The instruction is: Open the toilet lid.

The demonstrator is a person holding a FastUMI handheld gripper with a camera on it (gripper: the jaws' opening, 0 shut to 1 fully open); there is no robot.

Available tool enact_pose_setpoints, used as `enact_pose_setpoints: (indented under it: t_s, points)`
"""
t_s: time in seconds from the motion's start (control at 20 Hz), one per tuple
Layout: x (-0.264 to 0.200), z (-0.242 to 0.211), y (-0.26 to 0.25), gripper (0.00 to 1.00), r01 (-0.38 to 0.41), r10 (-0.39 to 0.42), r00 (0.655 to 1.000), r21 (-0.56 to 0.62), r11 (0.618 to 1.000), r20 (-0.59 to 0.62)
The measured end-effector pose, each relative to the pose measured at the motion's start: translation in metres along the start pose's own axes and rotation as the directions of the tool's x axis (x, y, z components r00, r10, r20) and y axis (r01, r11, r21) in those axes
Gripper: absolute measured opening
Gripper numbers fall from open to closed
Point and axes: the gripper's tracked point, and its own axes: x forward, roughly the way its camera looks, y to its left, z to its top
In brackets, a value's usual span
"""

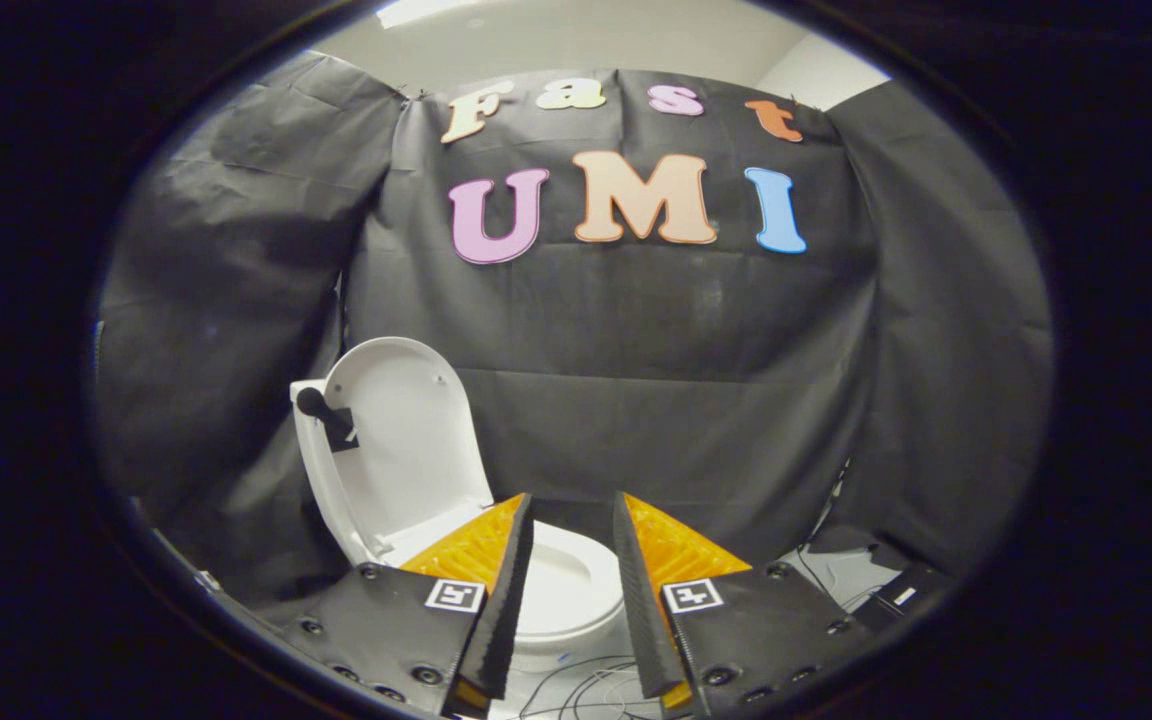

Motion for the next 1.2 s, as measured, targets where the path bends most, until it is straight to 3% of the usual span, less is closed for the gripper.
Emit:
enact_pose_setpoints:
  t_s: [0.35,1.2]
  points:
    - [-0.037,0.012,-0.003,0.50,0.003,-0.007,0.997,0.052,0.999,0.074]
    - [-0.035,0.006,-0.003,0.93,0.009,-0.011,0.999,0.047,0.999,0.047]
